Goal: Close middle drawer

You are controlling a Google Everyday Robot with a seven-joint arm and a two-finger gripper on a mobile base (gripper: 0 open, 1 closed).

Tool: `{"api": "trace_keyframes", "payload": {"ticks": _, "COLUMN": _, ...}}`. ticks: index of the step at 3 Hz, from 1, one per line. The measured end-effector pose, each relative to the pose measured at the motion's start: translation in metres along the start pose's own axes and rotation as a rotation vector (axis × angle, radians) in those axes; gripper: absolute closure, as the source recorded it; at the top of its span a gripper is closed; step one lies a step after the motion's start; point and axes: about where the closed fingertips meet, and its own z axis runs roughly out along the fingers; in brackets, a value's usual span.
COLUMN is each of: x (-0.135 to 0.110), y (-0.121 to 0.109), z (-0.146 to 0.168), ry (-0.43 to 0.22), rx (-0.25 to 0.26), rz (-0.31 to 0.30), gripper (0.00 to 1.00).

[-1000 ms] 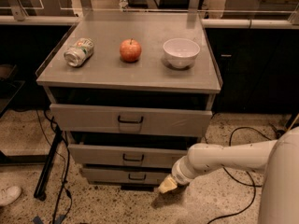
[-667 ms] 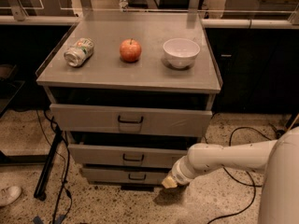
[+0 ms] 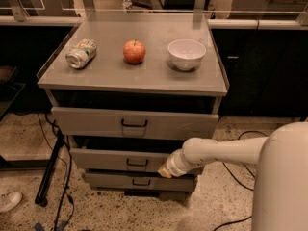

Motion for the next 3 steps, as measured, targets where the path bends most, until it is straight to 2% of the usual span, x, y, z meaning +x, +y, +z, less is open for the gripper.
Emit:
{"api": "trace_keyframes", "payload": {"ticks": 1, "x": -0.0166, "y": -0.0046, "z": 0.0112, "ry": -0.020, "rx": 0.001, "rz": -0.024, "gripper": 1.00}}
{"api": "trace_keyframes", "payload": {"ticks": 3, "x": -0.0167, "y": -0.0046, "z": 0.0113, "ry": -0.020, "rx": 0.001, "rz": -0.024, "gripper": 0.49}}
